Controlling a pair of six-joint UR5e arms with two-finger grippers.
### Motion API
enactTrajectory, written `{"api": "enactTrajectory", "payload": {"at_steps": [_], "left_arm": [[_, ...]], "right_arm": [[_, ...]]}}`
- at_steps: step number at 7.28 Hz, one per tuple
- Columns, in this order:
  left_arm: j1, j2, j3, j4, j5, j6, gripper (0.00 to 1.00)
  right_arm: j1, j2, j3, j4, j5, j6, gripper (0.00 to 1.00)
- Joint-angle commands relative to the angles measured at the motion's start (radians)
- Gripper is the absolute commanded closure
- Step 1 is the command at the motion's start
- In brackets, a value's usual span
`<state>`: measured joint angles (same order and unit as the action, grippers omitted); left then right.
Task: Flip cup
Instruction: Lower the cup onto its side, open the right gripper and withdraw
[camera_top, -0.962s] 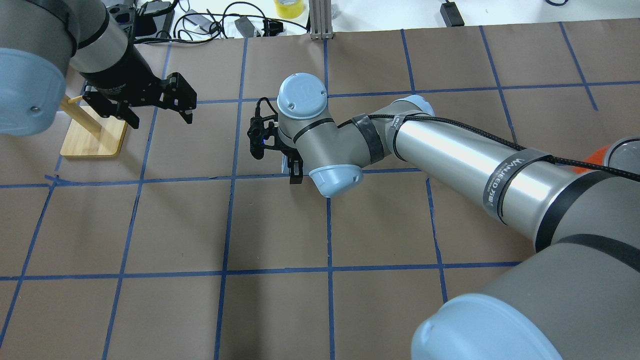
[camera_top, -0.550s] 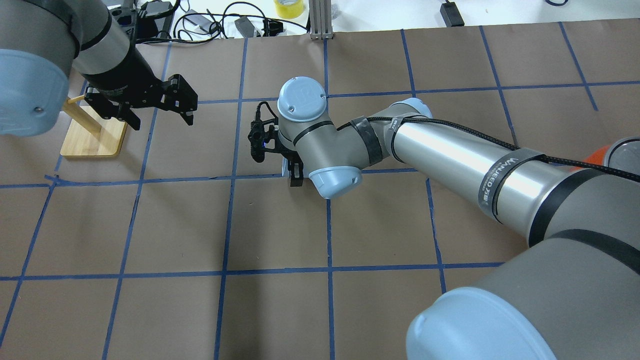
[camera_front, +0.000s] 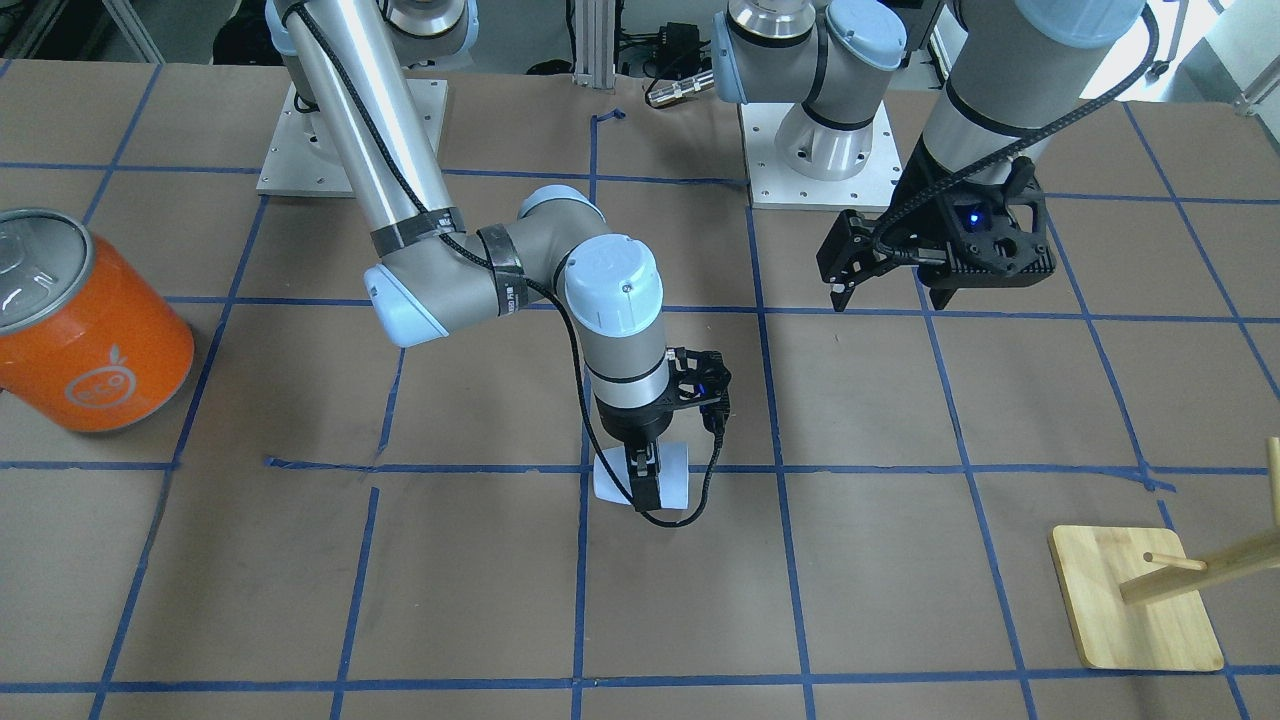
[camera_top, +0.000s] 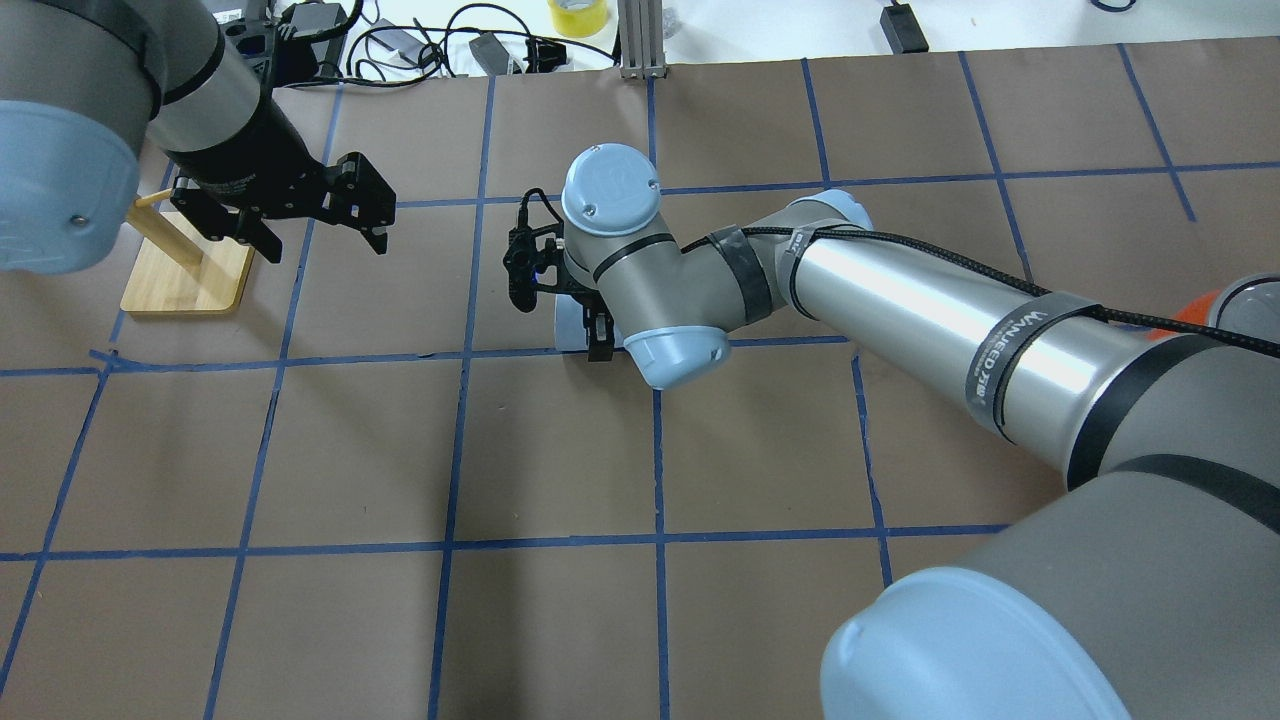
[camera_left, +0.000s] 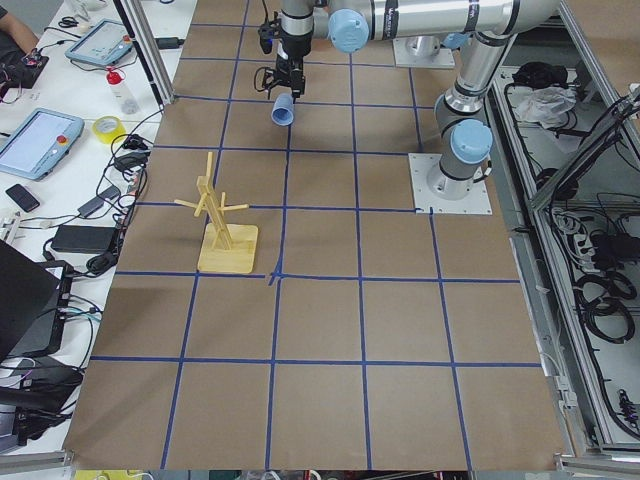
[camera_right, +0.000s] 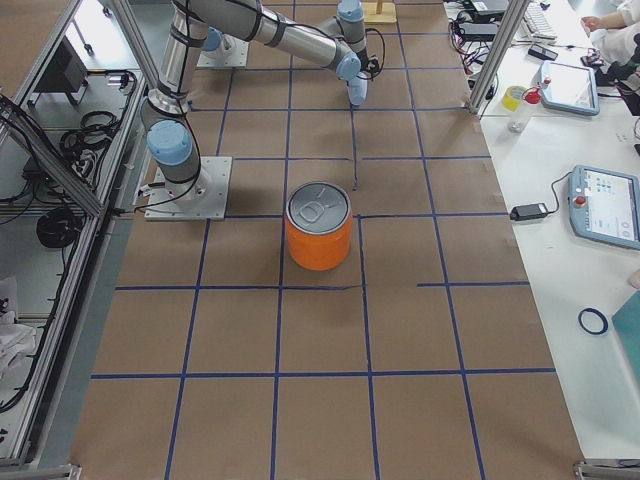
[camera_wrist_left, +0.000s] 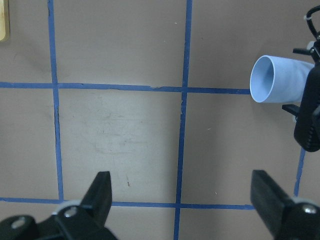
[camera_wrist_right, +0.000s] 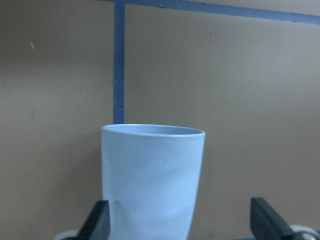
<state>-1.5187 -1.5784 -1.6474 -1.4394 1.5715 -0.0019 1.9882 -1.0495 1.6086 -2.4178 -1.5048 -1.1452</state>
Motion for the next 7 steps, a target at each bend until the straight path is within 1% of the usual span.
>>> {"api": "enactTrajectory", "payload": {"at_steps": [1, 3, 4, 5, 6, 7], "left_arm": [[0.0, -0.003, 0.0, -0.001, -0.001, -0.001, 0.0], [0.002, -0.008, -0.006, -0.009, -0.002, -0.001, 0.0], [0.002, -0.018, -0.018, -0.001, -0.004, 0.003, 0.0], [0.002, -0.038, -0.034, 0.013, -0.004, -0.006, 0.0], [0.002, -0.055, -0.038, 0.023, -0.071, -0.01, 0.0], [0.002, -0.072, -0.038, 0.048, -0.173, -0.015, 0.0]], "right_arm": [[-0.09, -0.129, 0.007, 0.177, 0.001, 0.119, 0.0], [-0.153, -0.275, 0.021, 0.348, -0.034, 0.213, 0.0], [-0.211, -0.347, 0.027, 0.465, -0.069, 0.349, 0.0], [-0.285, -0.368, 0.027, 0.573, -0.074, 0.467, 0.0], [-0.34, -0.378, 0.025, 0.574, -0.072, 0.528, 0.0], [-0.351, -0.407, 0.025, 0.585, -0.081, 0.571, 0.0]]}}
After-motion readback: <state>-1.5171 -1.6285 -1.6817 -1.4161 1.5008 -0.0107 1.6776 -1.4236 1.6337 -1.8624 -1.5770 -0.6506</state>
